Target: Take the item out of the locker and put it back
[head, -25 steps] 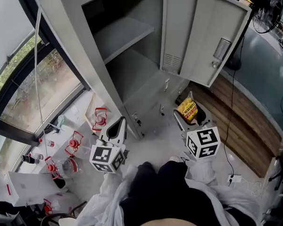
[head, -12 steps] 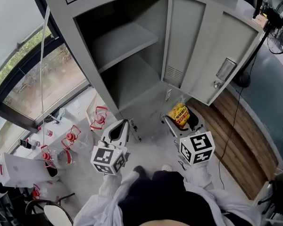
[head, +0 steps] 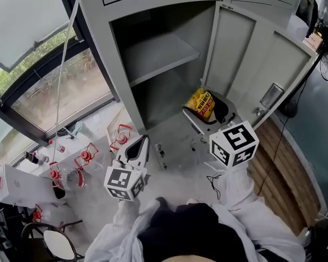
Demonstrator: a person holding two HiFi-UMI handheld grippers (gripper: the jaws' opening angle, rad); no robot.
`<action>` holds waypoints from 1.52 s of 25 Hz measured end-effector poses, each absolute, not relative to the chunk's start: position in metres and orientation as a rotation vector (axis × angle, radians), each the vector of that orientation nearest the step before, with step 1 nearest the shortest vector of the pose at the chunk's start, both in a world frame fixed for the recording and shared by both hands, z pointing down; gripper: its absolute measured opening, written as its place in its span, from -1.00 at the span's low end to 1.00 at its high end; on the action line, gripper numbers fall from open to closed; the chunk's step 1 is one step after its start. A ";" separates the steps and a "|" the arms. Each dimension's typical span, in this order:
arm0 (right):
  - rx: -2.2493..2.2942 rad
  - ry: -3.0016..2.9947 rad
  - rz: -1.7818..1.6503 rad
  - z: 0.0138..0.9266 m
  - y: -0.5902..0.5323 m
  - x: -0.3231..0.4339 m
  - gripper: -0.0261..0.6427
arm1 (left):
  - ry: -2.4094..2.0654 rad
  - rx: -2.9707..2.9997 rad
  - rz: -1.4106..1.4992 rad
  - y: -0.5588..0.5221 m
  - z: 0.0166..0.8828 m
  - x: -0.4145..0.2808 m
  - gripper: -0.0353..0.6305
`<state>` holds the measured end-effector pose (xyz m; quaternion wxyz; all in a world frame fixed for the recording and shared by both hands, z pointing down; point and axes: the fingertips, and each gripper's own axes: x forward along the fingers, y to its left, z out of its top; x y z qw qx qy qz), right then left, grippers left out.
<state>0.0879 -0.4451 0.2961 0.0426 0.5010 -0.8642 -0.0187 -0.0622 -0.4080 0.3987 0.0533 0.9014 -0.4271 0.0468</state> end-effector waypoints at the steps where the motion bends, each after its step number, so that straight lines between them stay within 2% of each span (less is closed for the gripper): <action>1: 1.492 -2.679 -0.071 0.284 -0.451 0.081 0.04 | -1.302 2.747 0.139 -0.409 0.396 -0.063 -0.86; 9: 1.283 -2.678 -0.355 0.204 -0.495 0.031 0.04 | -1.346 2.773 0.104 -0.414 0.381 -0.078 -0.86; 15: 1.141 -2.599 -0.483 0.179 -0.526 -0.003 0.04 | -1.383 2.789 0.135 -0.411 0.379 -0.087 -0.86; 28: 0.935 -2.454 -0.349 0.215 -0.604 -0.055 0.04 | -1.453 2.807 0.180 -0.408 0.375 -0.110 -0.86; 38: 0.883 -2.398 -0.071 0.254 -0.630 -0.064 0.06 | -1.473 2.789 0.181 -0.407 0.379 -0.126 -0.86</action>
